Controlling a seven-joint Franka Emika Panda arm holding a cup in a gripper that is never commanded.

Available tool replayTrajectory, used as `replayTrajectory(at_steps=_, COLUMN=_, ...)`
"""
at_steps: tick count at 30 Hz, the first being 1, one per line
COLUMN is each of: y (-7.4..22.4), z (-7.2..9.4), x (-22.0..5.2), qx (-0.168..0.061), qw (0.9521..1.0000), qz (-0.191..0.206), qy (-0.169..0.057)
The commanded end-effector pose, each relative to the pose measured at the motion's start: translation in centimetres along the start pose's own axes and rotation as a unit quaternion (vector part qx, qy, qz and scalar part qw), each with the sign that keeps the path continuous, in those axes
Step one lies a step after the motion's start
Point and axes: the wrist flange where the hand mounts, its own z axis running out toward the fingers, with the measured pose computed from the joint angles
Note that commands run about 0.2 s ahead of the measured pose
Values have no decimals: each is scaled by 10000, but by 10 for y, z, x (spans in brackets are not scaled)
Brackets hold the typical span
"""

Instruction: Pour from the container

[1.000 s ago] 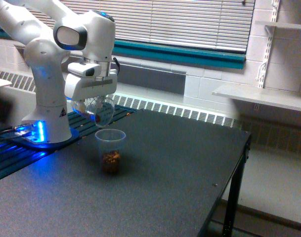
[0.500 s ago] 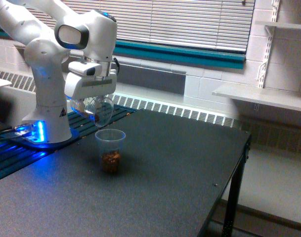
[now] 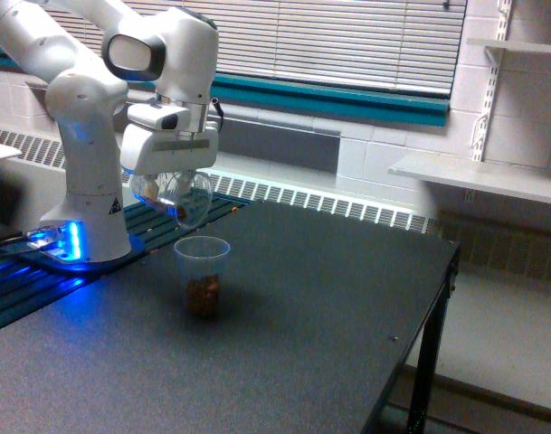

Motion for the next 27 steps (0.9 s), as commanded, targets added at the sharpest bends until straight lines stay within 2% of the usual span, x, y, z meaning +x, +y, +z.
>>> replayTrajectory(at_steps=1, y=-10, z=6, x=-8, qx=-169, qw=9992, qz=-335, qy=-112)
replayTrajectory(at_steps=4, y=-14, z=6, x=-9, qx=-185, qw=9988, qz=-411, qy=-208)
replayTrajectory(at_steps=15, y=-19, z=0, x=-3, qx=-281, qw=9984, qz=-477, qy=-150)
replayTrajectory(at_steps=27, y=-18, z=6, x=-9, qx=-410, qw=9974, qz=-532, qy=-254)
